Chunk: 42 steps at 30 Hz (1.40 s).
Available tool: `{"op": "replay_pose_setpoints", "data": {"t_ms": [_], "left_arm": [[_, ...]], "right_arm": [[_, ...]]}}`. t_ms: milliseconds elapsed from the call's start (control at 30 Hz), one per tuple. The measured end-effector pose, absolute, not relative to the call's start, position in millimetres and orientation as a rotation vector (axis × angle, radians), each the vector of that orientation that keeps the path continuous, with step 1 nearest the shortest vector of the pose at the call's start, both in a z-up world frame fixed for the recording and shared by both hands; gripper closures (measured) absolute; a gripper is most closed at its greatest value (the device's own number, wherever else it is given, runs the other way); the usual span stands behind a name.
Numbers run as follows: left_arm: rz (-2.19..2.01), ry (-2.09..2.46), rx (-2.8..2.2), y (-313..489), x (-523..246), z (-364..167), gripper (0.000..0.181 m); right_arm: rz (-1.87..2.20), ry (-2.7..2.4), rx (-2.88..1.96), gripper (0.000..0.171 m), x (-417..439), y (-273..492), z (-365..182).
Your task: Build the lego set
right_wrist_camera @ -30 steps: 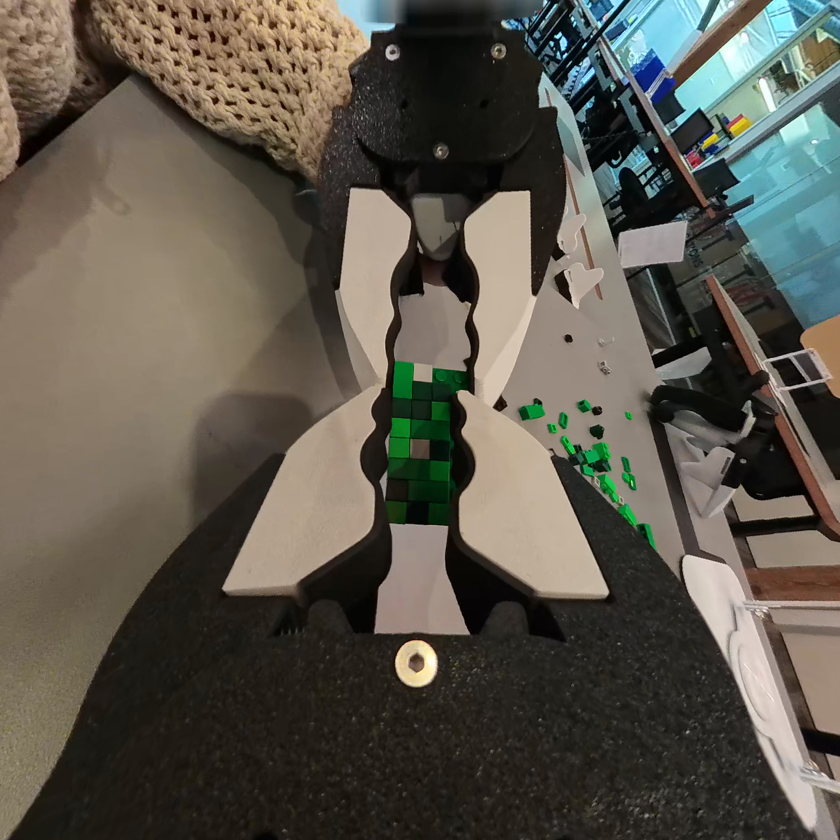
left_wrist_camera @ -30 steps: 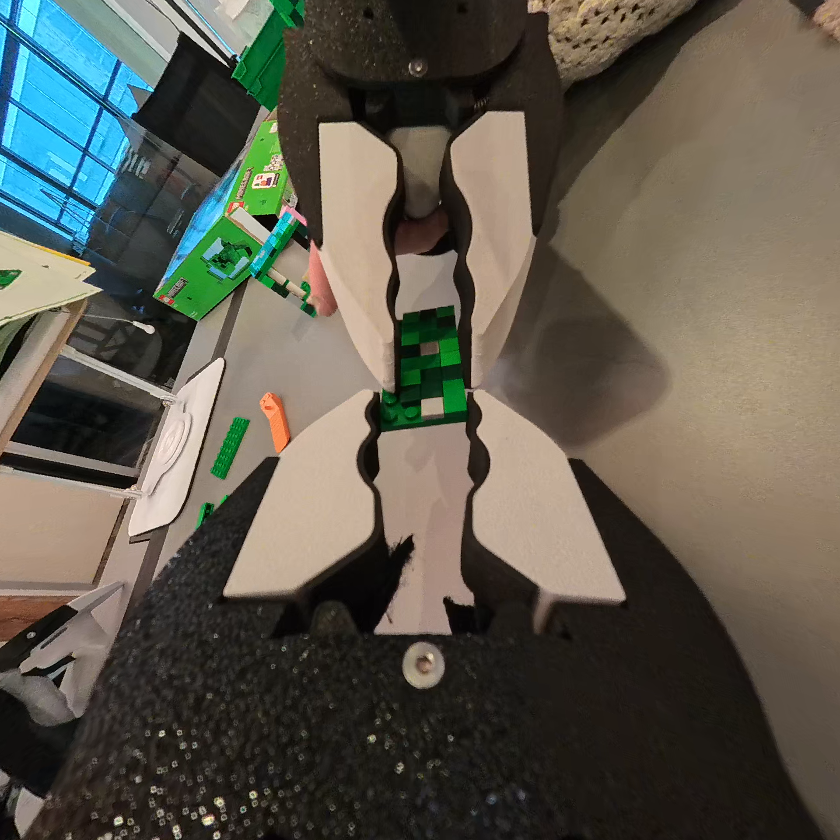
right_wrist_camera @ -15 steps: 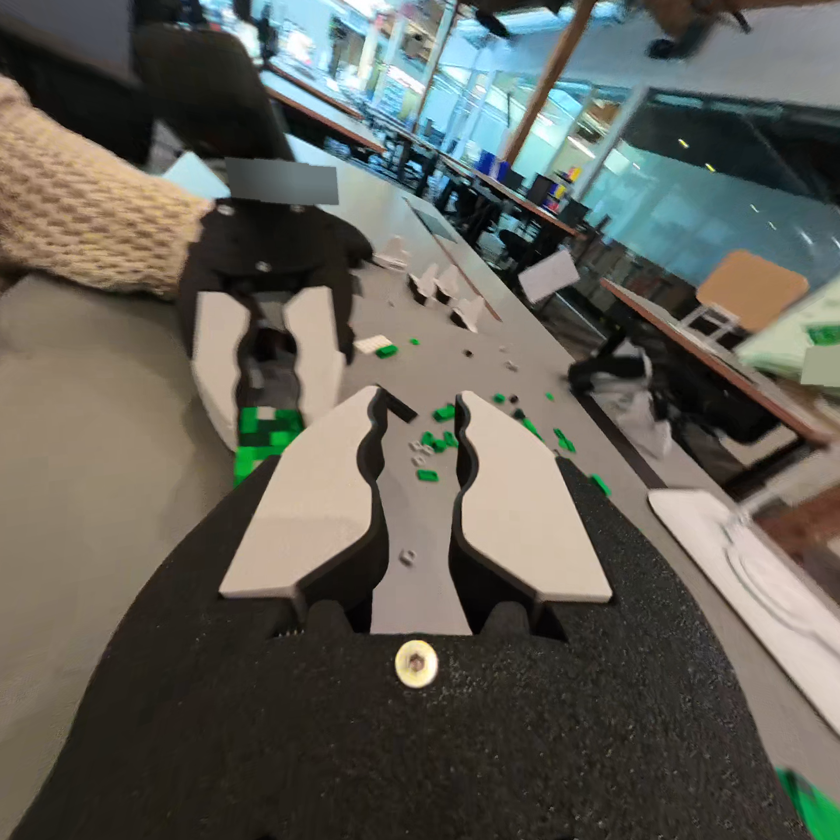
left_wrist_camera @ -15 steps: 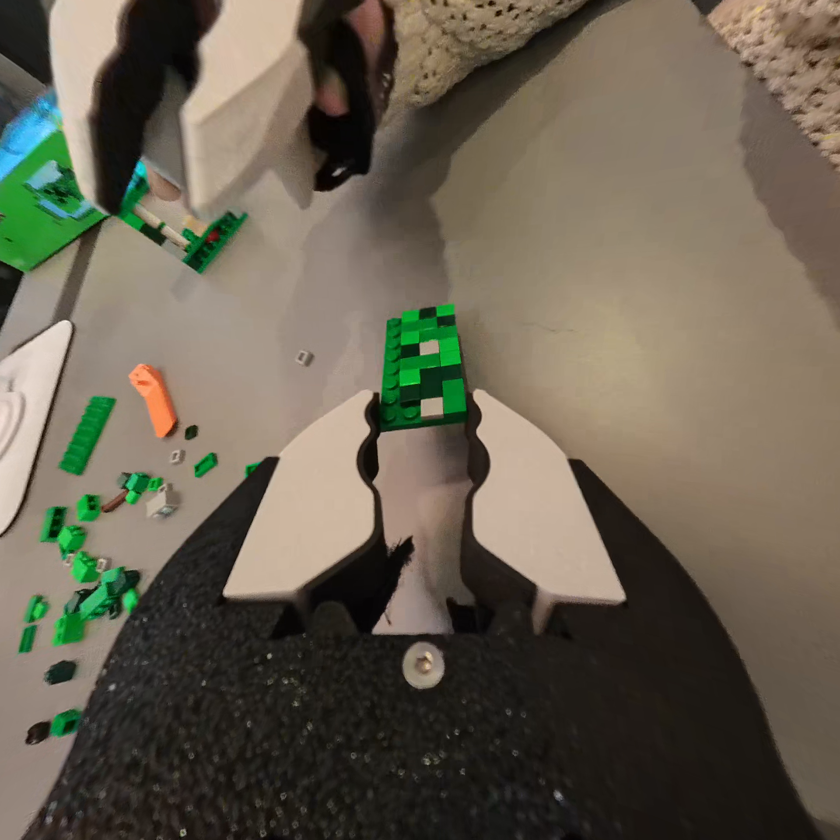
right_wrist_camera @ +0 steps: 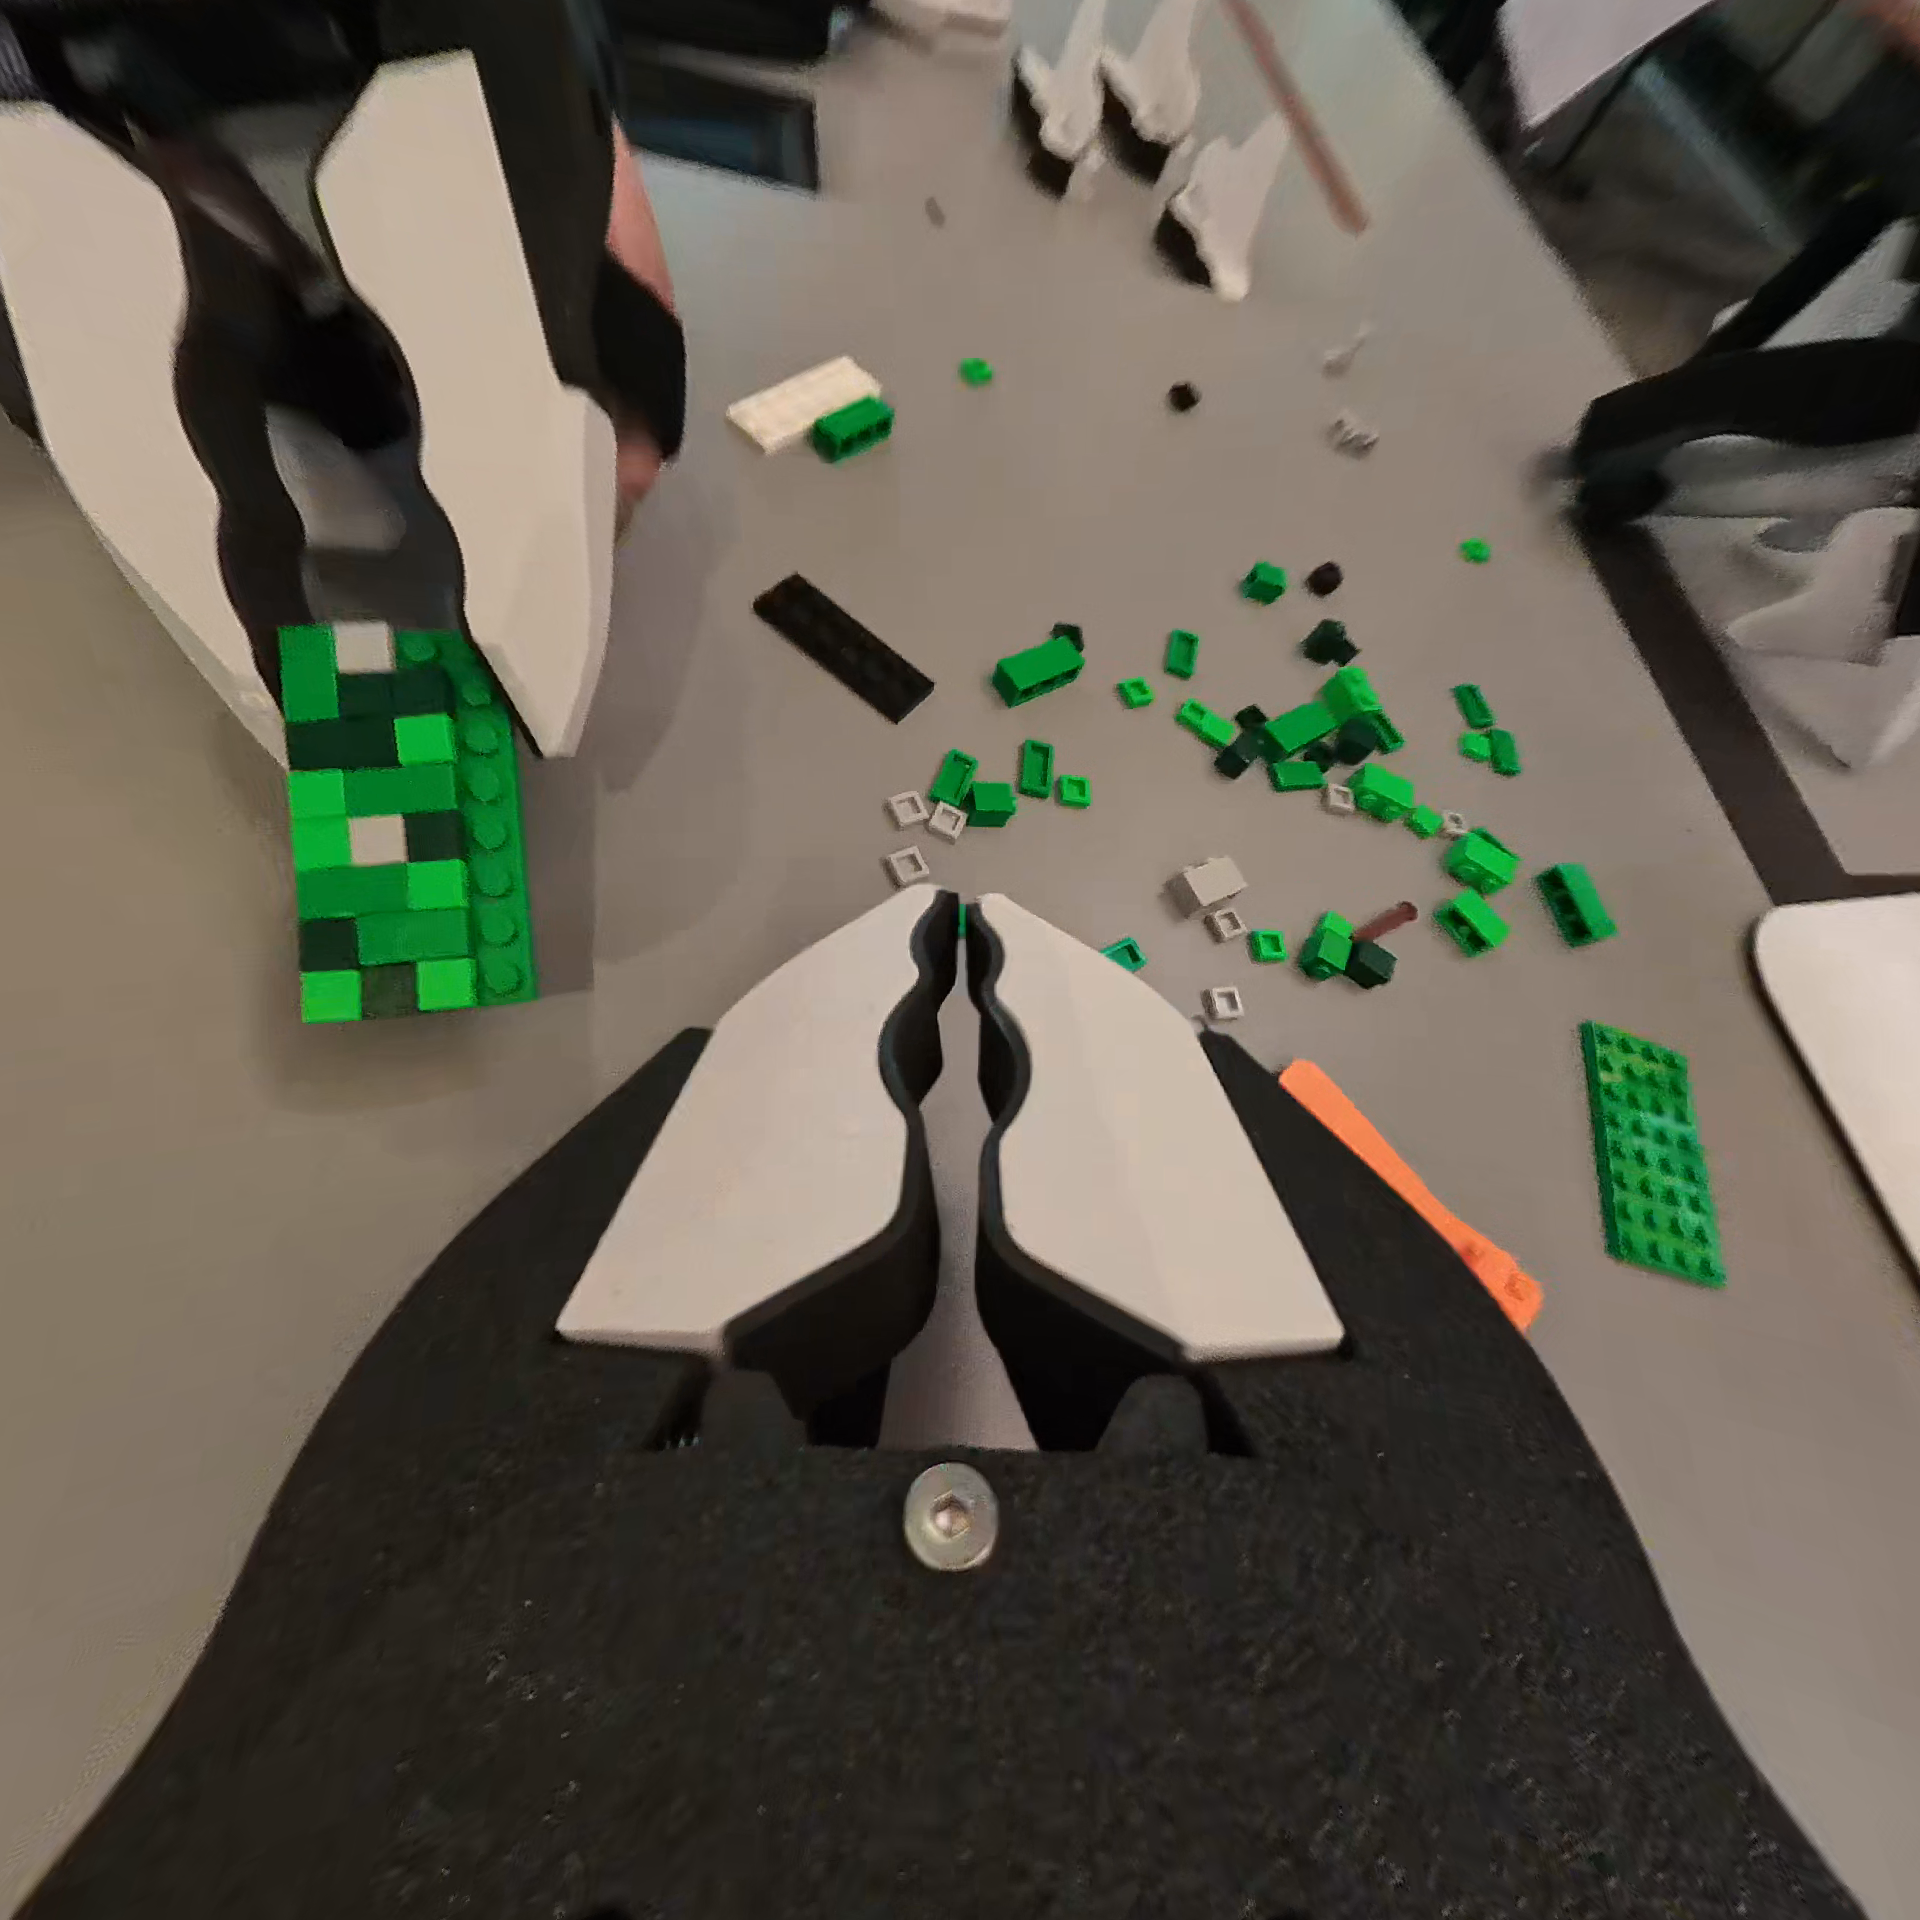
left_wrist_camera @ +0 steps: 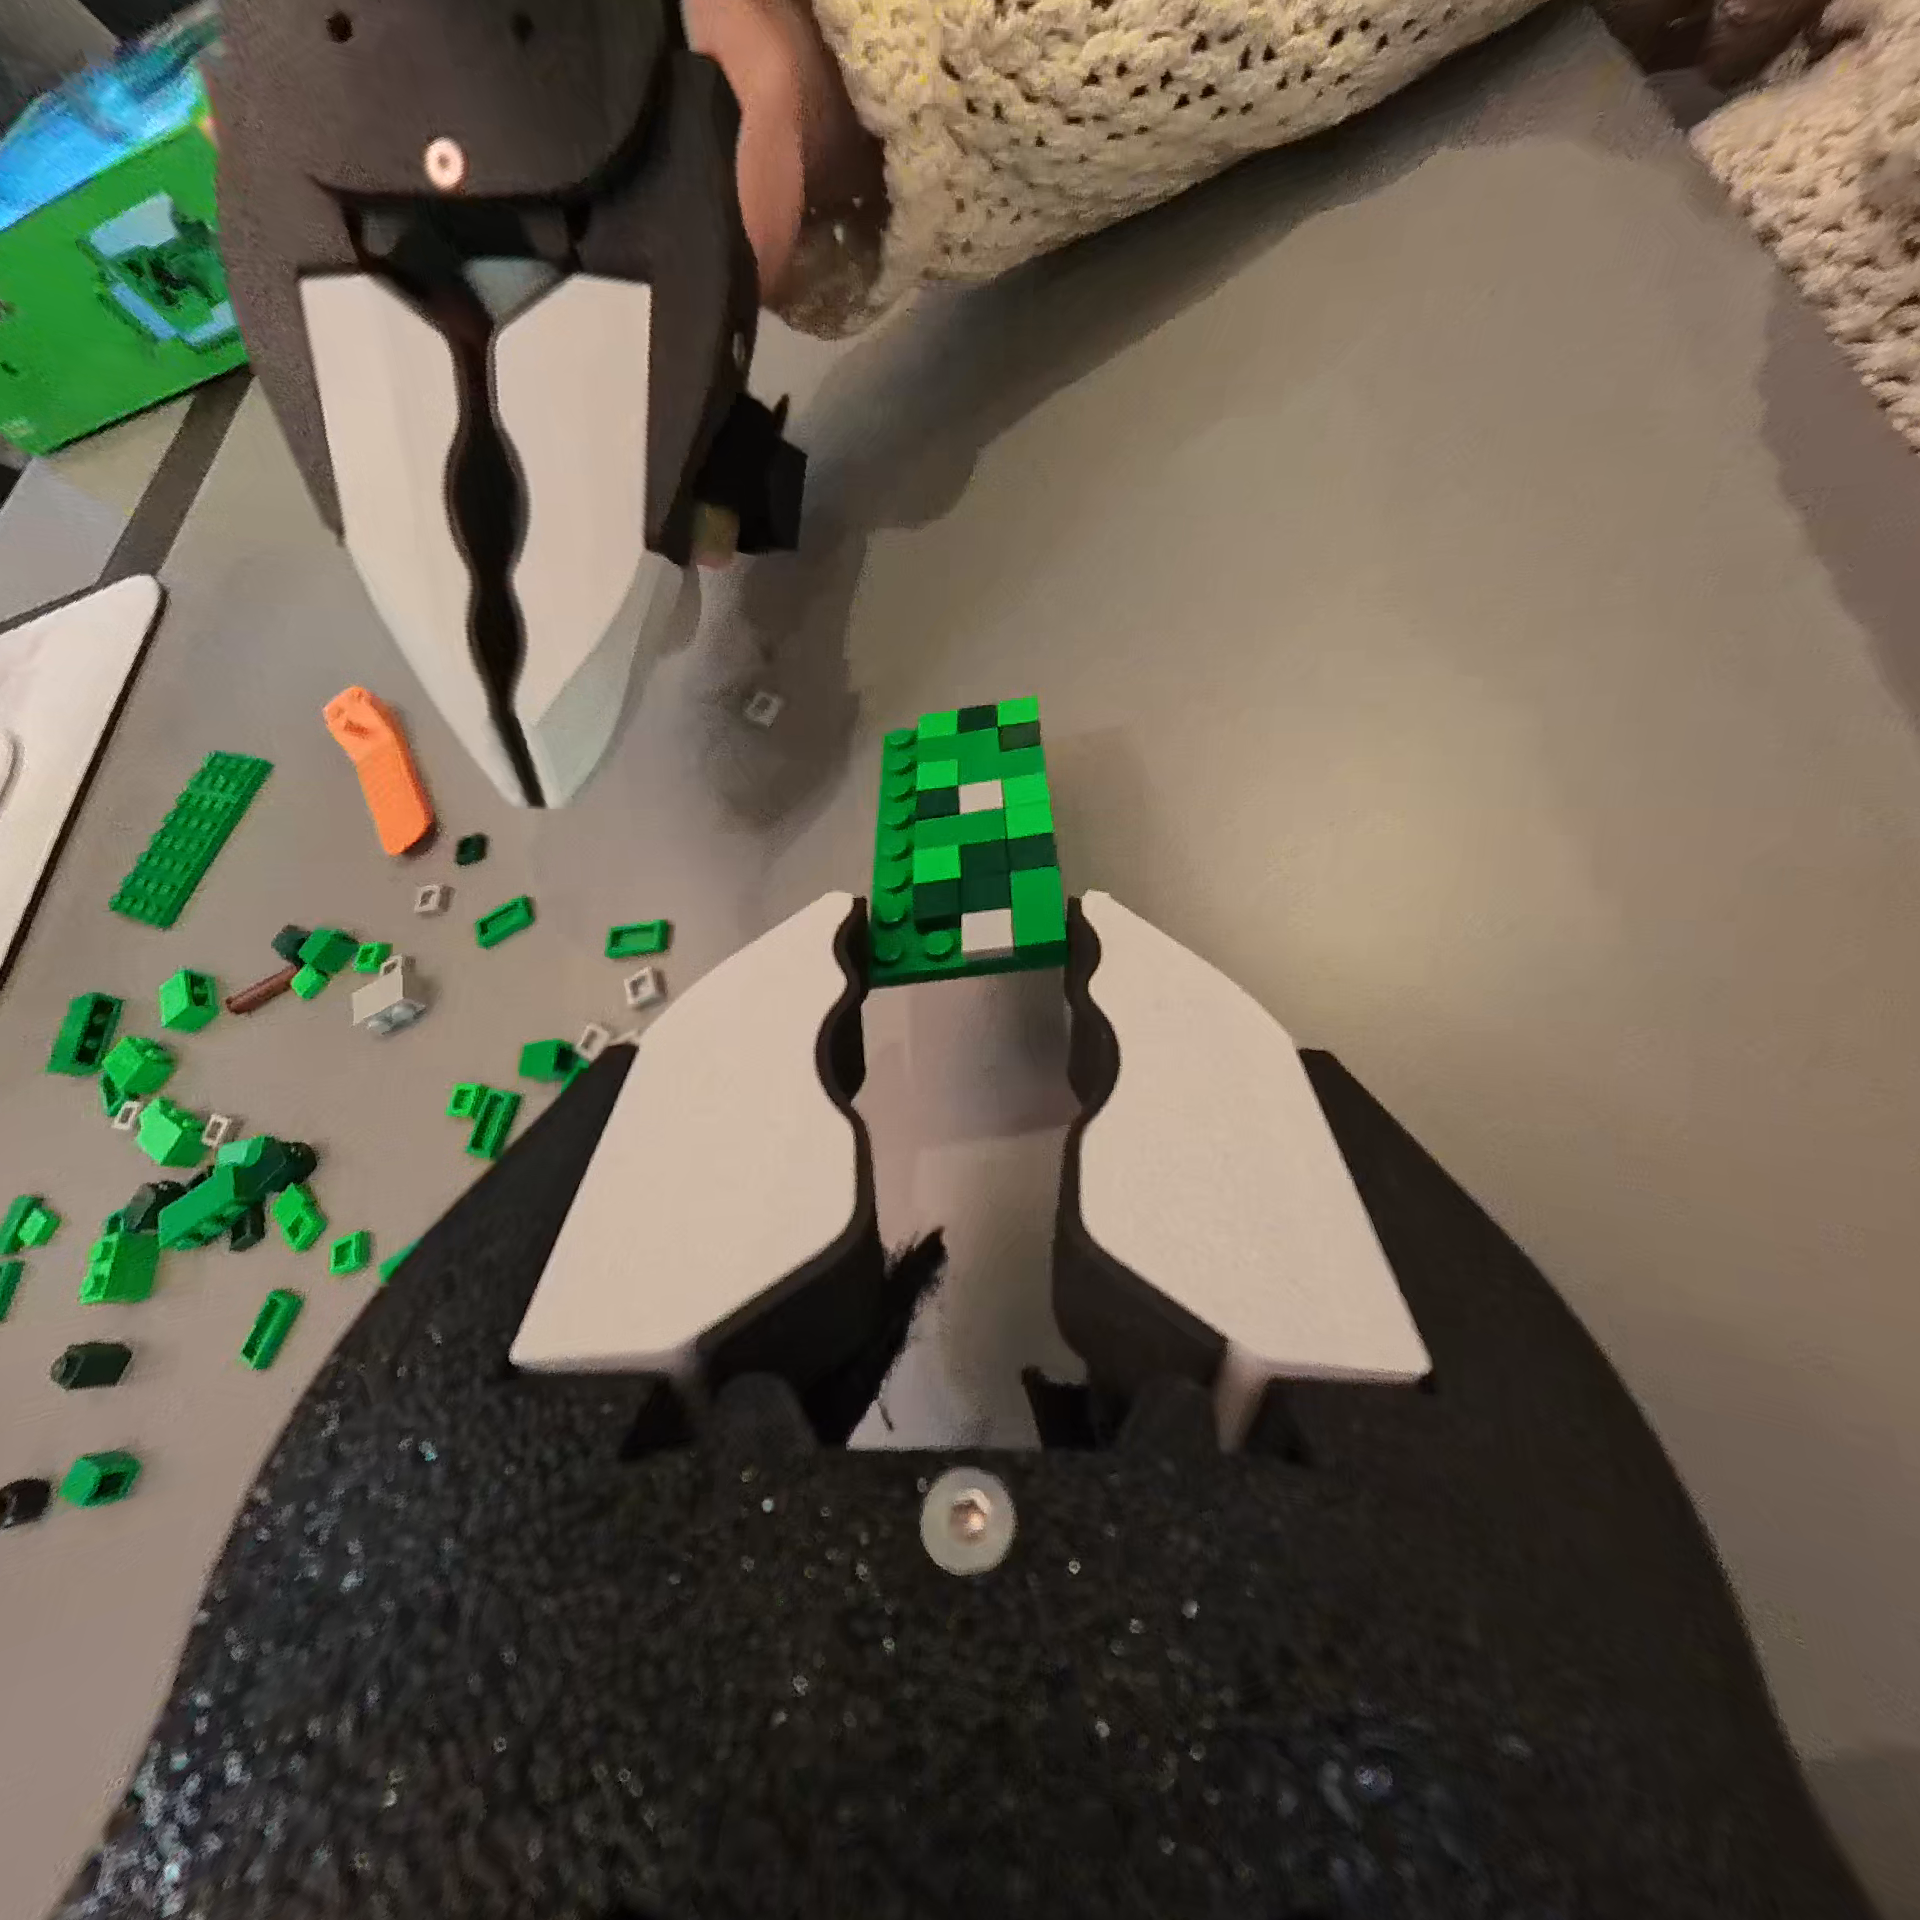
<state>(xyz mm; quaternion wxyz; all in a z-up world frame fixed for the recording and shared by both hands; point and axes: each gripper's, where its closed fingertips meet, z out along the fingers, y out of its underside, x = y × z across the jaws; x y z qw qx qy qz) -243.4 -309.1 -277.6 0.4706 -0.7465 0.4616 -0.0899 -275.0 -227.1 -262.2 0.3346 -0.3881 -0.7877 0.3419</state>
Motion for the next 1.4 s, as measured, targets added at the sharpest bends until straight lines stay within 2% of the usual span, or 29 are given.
{"op": "replay_pose_setpoints", "data": {"t_ms": [167,367,500,767,967,1133,1400], "left_arm": [[-0.22,1.115,-1.869,-306,-252,-283,0.146],[-0.197,1.126,-1.882,-304,-254,-286,0.146],[-0.195,1.142,-1.895,-303,-251,-288,0.146],[-0.172,1.154,-1.889,-303,-247,-287,0.146],[-0.172,1.16,-1.892,-301,-246,-287,0.146],[-0.168,1.164,-1.89,-301,-245,-285,0.146],[-0.187,1.157,-1.898,-301,-246,-285,0.145]], "right_arm": [[0.737,-2.206,-0.957,0.165,-304,-210,-278],[0.622,-2.307,-1.257,0.158,-323,-159,-276],[0.485,-2.452,-1.101,0.155,-322,-146,-281],[0.672,-2.48,-1.113,0.157,-357,-169,-276],[0.477,-2.681,-0.635,0.157,-374,-193,-284],[0.305,-2.805,-0.37,0.148,-382,-198,-295],[0.175,-2.943,-0.267,0.151,-385,-192,-303]]}}
